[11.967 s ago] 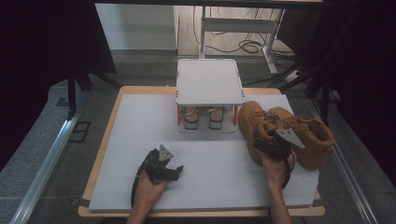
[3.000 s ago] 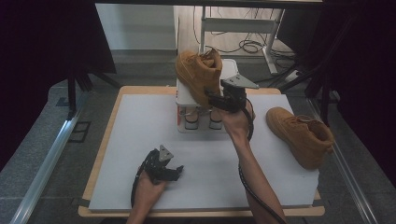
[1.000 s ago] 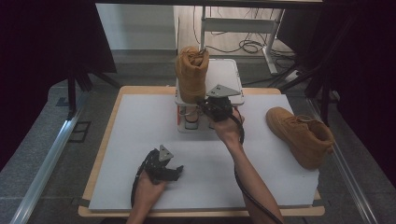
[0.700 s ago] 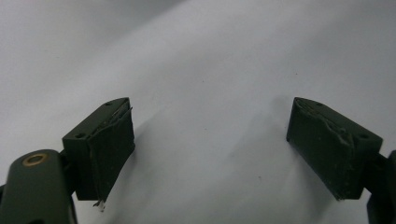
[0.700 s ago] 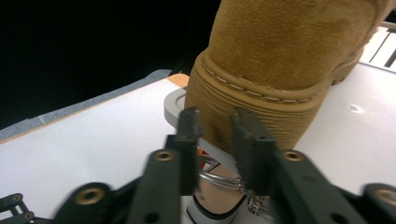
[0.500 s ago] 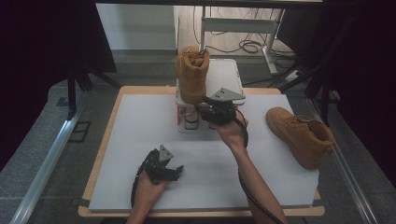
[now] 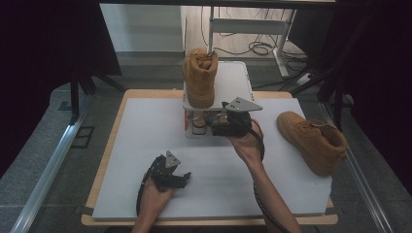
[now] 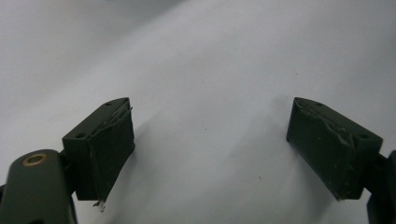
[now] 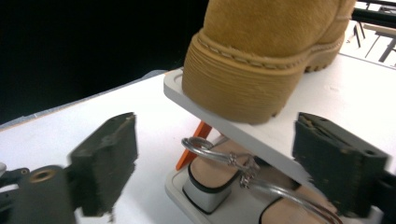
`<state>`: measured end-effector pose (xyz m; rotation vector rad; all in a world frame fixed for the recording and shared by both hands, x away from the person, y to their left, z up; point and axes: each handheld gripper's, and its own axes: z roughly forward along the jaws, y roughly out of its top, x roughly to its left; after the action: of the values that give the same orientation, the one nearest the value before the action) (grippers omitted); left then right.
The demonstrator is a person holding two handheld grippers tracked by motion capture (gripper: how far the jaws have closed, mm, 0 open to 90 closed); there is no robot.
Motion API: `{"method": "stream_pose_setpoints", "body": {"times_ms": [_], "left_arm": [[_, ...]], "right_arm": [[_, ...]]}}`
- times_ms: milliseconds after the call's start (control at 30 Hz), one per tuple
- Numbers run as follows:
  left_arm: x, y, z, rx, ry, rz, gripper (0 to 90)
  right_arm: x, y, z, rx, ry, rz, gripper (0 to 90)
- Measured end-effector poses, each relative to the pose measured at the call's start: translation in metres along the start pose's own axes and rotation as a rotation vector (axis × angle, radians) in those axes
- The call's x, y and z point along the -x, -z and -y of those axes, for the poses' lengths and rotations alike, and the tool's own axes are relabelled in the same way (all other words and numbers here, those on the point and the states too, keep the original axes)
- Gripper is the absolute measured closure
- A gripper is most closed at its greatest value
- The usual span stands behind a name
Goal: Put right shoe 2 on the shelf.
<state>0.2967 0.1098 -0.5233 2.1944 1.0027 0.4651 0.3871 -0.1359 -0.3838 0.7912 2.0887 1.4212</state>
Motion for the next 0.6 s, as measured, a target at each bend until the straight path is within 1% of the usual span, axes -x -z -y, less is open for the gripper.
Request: {"method": "stream_pose_setpoints", "body": {"times_ms": [67, 200, 233, 300, 400, 533, 600], "left_arm": [[0.000, 0.000, 0.000, 0.000, 0.001, 0.001, 14.9], [0.000, 0.000, 0.000, 0.000, 0.001, 0.001, 14.9], [0.000, 0.000, 0.000, 0.000, 0.001, 0.001, 14.9], [0.000, 0.000, 0.000, 0.005, 0.007, 0.001, 14.9], [0.000, 0.000, 0.000, -0.001, 0.000, -0.001, 14.9], [0.000, 0.000, 0.000, -0.003, 0.001, 0.000, 14.9], [0.000, 0.000, 0.000, 0.000, 0.005, 0.001, 14.9]], "right_arm": [[0.000, 0.002, 0.002, -0.005, 0.006, 0.005, 10.1], [0.003, 0.008, 0.006, -0.007, 0.008, 0.010, 0.5], [0.003, 0.010, 0.007, 0.000, 0.009, 0.016, 0.0], [0.004, 0.013, 0.009, -0.007, 0.010, 0.024, 0.0], [0.008, 0.021, 0.014, -0.011, -0.001, 0.031, 0.0], [0.012, 0.029, 0.020, -0.019, -0.001, 0.036, 0.0], [0.015, 0.034, 0.024, -0.030, -0.020, 0.030, 0.0]]}}
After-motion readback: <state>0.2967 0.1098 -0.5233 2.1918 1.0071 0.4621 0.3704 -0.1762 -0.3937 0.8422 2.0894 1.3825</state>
